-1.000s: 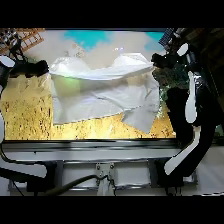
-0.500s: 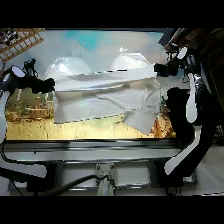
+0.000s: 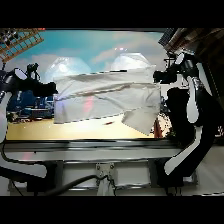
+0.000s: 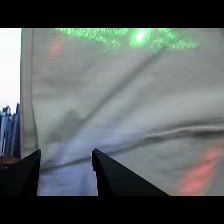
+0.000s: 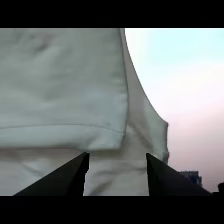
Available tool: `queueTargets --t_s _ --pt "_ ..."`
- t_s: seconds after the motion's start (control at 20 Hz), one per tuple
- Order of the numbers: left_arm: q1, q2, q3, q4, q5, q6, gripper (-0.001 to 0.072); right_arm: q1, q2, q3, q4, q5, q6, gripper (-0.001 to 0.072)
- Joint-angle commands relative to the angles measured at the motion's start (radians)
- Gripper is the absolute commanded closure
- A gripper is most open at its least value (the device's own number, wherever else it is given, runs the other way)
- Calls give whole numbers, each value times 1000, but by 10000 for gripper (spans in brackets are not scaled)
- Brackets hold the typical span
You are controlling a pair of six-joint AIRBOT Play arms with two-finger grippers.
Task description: Fold the clothes and pants, and hang the long-sleeved shirts on hangers.
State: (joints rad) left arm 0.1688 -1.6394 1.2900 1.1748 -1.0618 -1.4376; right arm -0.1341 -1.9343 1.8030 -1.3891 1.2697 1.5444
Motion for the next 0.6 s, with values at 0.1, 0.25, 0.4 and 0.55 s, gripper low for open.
queueTargets --t_s 0.1,0.25,0.4,0.55 --pt "64 174 0 -2 -57 -2 350 -48 95 -5 92 4 7 362" --pt "77 336 -26 0 -75 -21 353 -53 190 -5 112 -6 8 359" --pt "68 499 -207 3 -76 -35 447 -52 272 -30 169 6 7 359" --pt "94 638 -473 5 -37 -139 479 -52 366 -111 211 -1 5 360"
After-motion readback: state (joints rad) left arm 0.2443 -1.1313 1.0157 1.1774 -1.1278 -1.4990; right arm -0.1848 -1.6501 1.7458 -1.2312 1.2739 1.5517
